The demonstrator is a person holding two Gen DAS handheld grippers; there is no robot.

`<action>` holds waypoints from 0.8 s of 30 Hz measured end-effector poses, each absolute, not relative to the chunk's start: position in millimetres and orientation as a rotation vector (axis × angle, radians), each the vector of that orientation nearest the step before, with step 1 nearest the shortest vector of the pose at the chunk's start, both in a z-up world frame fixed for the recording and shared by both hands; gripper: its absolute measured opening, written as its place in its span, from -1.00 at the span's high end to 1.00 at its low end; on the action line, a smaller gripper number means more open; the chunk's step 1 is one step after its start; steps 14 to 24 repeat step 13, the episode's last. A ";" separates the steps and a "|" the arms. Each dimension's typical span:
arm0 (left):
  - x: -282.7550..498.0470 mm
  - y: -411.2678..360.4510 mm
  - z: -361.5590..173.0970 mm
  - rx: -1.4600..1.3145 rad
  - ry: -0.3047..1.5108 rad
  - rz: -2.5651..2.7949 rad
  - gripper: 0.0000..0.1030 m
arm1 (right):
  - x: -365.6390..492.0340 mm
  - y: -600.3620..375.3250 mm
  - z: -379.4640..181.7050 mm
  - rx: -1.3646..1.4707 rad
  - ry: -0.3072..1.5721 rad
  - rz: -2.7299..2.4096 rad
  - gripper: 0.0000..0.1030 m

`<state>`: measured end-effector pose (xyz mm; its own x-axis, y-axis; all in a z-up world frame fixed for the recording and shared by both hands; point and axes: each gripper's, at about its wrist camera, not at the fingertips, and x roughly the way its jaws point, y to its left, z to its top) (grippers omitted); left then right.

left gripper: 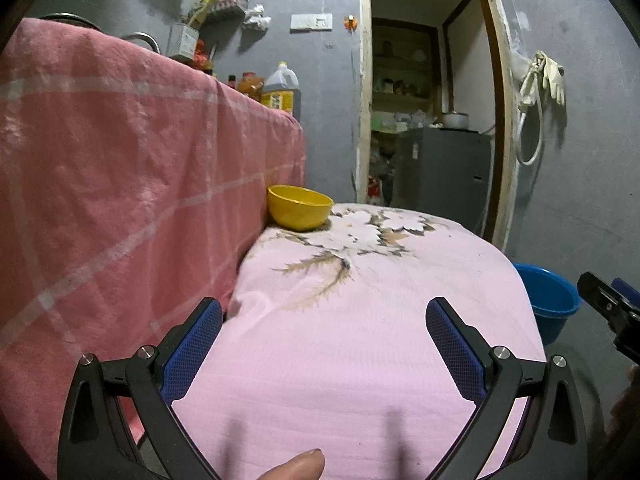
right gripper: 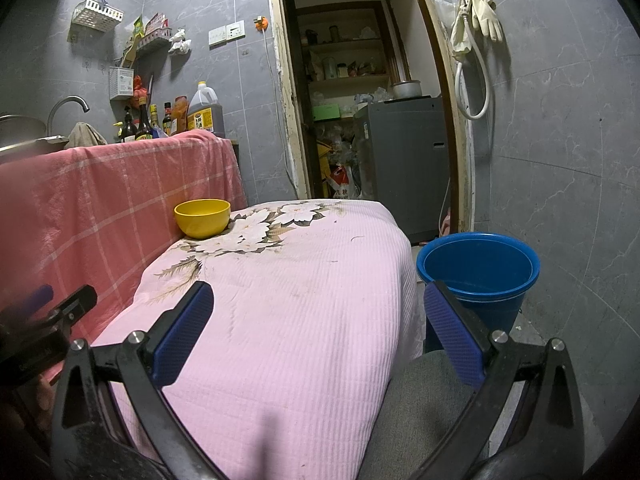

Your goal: Collect trash

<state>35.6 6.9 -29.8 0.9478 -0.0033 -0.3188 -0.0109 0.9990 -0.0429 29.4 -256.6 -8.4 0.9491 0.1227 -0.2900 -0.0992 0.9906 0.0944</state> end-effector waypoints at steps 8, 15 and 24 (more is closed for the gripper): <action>37.0 7.6 -32.2 -0.025 0.327 0.003 -0.94 | 28.1 -255.2 -9.6 0.081 0.306 0.112 -1.00; 40.4 10.6 -33.2 -0.030 0.343 0.000 -0.94 | 26.9 -253.5 -11.9 0.083 0.314 0.112 -1.00; 40.4 10.6 -33.2 -0.030 0.343 0.000 -0.94 | 26.9 -253.5 -11.9 0.083 0.314 0.112 -1.00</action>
